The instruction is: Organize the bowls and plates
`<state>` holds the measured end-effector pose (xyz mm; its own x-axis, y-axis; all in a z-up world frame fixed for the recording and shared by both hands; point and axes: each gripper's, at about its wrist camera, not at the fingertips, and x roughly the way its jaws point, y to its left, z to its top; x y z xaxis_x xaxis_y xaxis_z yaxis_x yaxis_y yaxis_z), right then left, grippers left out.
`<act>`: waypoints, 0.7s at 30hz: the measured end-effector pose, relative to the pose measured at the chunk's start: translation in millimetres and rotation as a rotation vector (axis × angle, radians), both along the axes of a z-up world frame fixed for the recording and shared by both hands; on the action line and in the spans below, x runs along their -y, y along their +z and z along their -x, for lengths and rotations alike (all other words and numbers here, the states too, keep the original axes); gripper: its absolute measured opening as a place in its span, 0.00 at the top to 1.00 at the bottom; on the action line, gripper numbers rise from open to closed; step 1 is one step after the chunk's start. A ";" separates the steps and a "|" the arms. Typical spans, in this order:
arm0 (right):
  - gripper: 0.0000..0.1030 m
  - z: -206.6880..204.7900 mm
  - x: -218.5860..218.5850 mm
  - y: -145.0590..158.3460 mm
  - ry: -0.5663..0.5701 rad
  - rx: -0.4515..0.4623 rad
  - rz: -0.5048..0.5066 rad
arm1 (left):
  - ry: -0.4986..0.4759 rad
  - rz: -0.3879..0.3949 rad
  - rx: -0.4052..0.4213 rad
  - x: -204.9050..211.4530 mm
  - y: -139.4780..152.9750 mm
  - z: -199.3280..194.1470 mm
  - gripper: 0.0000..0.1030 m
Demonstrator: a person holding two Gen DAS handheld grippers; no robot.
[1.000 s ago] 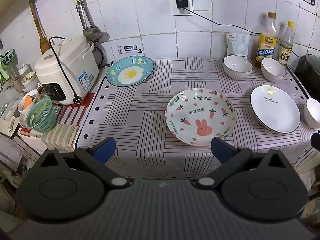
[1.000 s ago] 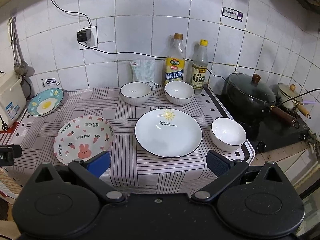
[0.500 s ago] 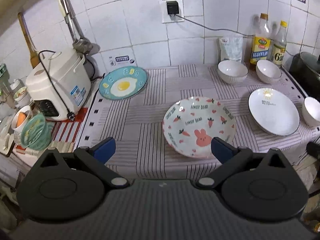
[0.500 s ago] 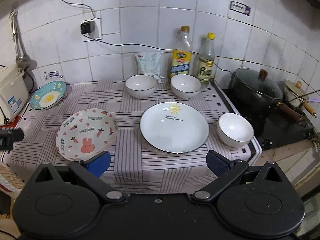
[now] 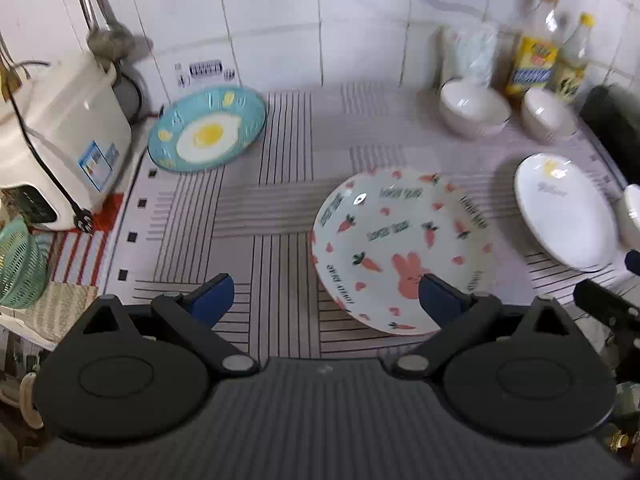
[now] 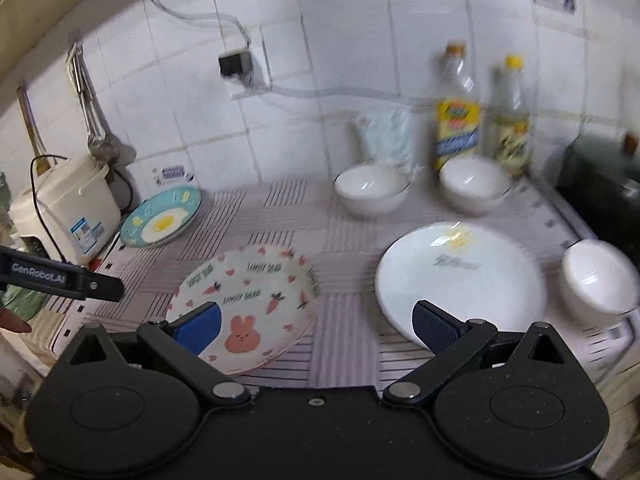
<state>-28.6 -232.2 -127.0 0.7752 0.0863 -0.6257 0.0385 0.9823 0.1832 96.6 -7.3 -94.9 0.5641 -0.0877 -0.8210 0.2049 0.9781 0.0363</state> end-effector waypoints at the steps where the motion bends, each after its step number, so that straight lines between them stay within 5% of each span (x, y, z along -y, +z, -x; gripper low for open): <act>1: 0.02 -7.7 0.6 -9.3 0.012 -0.016 -0.022 | 0.001 -0.009 -0.006 1.6 -7.0 -5.6 0.05; 6: 0.09 -35.7 -4.9 -42.6 0.075 -0.051 -0.088 | -0.020 -0.054 -0.092 7.3 -53.3 -39.0 0.07; 12: 0.12 -60.3 -18.4 -80.1 0.086 -0.083 -0.049 | 0.037 -0.088 -0.094 7.9 -92.1 -65.3 0.08; 15: 0.23 -70.4 -21.3 -96.1 0.101 -0.116 -0.039 | 0.041 -0.066 -0.105 6.6 -104.2 -74.6 0.14; 21: 0.61 -78.8 -13.8 -109.8 0.091 -0.126 -0.111 | -0.035 -0.057 -0.081 15.8 -111.6 -79.9 0.41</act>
<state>50.2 -218.5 -236.9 0.6773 0.2263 -0.7000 -0.0200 0.9568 0.2900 176.5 -23.1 -206.5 0.4932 -0.0584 -0.8680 0.2435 0.9671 0.0733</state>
